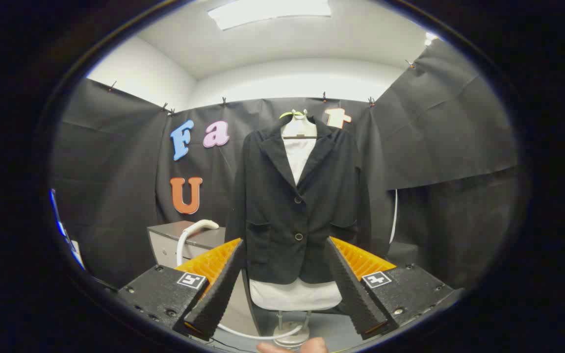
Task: Iron the clothes twice with a garment steamer, once on the left side and once on the right side.
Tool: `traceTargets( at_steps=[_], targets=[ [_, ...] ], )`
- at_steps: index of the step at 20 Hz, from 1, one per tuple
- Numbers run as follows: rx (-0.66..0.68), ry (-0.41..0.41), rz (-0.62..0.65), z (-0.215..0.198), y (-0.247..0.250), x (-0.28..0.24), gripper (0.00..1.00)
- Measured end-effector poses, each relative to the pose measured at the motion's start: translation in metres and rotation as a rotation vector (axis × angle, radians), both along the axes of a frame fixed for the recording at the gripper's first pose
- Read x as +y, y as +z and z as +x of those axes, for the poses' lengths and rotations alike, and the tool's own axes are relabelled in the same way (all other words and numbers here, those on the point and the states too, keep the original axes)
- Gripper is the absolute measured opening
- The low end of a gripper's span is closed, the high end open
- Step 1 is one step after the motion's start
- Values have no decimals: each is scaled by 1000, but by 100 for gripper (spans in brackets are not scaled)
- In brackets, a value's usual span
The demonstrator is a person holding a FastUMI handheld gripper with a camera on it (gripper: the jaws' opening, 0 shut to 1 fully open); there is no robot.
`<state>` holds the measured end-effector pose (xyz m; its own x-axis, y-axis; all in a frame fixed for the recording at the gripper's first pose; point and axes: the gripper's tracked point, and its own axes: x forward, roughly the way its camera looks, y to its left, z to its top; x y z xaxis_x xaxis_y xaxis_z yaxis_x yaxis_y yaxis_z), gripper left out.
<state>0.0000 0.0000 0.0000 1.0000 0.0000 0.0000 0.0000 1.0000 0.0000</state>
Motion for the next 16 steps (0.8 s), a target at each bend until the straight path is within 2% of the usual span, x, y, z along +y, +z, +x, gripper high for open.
traceTargets(
  at_steps=[10, 16],
  targets=[
    [33, -33, 25, 1, -9, -3, 100],
    [36, -42, 41, 6, -7, 15, 100]
  ],
)
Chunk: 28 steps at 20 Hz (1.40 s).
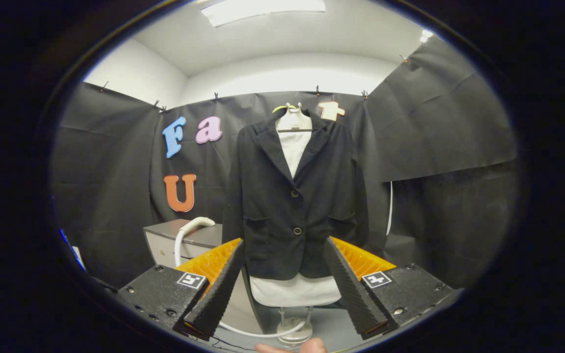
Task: Iron the clothes twice with a garment steamer, once on the left side and once on the right side.
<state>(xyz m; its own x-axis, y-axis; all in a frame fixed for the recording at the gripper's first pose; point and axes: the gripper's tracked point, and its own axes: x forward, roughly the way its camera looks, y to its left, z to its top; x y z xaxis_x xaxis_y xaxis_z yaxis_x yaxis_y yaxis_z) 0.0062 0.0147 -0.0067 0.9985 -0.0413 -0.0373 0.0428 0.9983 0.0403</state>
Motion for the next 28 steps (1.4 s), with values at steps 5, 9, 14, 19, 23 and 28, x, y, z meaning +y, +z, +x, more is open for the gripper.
traceTargets(
  at_steps=[5, 9, 14, 19, 23, 28],
  targets=[
    [23, 7, 26, 2, -11, 38, 100],
    [19, 0, 58, 8, -4, 70, 100],
    [40, 46, 59, 38, 1, 110, 100],
    [73, 140, 58, 99, -11, 160, 100],
    [128, 241, 32, 170, -28, 212, 100],
    [300, 392, 26, 261, -55, 290, 99]
  ],
)
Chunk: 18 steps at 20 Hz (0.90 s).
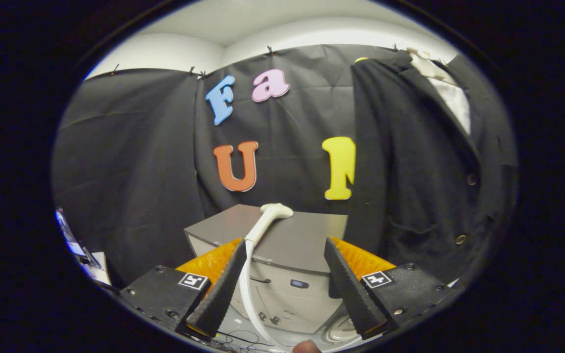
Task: Iron the clothes twice with a garment steamer, once on the left side and once on the right side.
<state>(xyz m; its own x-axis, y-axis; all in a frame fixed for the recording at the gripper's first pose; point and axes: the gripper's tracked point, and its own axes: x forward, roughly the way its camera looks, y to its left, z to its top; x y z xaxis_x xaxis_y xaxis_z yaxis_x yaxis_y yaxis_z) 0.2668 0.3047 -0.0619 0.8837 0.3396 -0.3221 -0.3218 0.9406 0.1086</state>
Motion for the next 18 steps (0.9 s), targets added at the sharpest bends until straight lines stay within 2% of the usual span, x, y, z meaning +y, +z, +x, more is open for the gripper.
traceTargets(
  at_steps=[3, 7, 11, 15, 18],
  targets=[
    [124, 50, 40, 49, -19, 38, 99],
    [283, 62, 48, 109, -49, 78, 96],
    [338, 23, 9, 165, -68, 96, 93],
    [398, -18, -37, 203, -87, 99, 89],
    [449, -31, -44, 215, -104, 106, 79]
  ],
)
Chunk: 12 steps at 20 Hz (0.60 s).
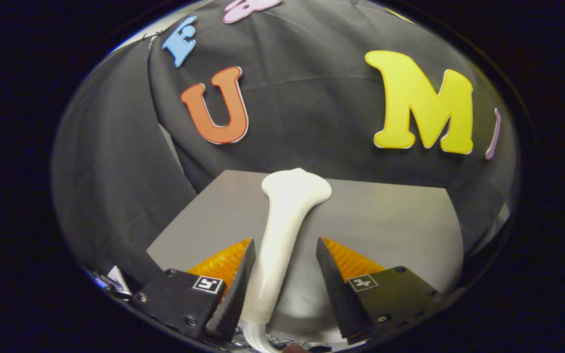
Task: Iron the clothes twice with a garment steamer, once on the left side and once on the right side.
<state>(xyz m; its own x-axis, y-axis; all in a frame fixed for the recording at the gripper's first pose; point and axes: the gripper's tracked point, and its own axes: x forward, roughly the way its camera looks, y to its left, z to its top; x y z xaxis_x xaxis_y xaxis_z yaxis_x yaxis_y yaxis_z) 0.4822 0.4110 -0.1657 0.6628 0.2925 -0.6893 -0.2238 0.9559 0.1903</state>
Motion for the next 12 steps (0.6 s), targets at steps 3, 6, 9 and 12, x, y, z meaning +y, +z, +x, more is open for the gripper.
traceTargets(
  at_steps=[3, 6, 9, 12],
  targets=[
    [45, 9, 10, -6, -15, 14, 68],
    [32, 4, -32, -6, -25, 17, 59],
    [34, 4, -47, -6, -27, 19, 49],
    [58, 12, -24, -10, -22, 27, 40]
  ],
)
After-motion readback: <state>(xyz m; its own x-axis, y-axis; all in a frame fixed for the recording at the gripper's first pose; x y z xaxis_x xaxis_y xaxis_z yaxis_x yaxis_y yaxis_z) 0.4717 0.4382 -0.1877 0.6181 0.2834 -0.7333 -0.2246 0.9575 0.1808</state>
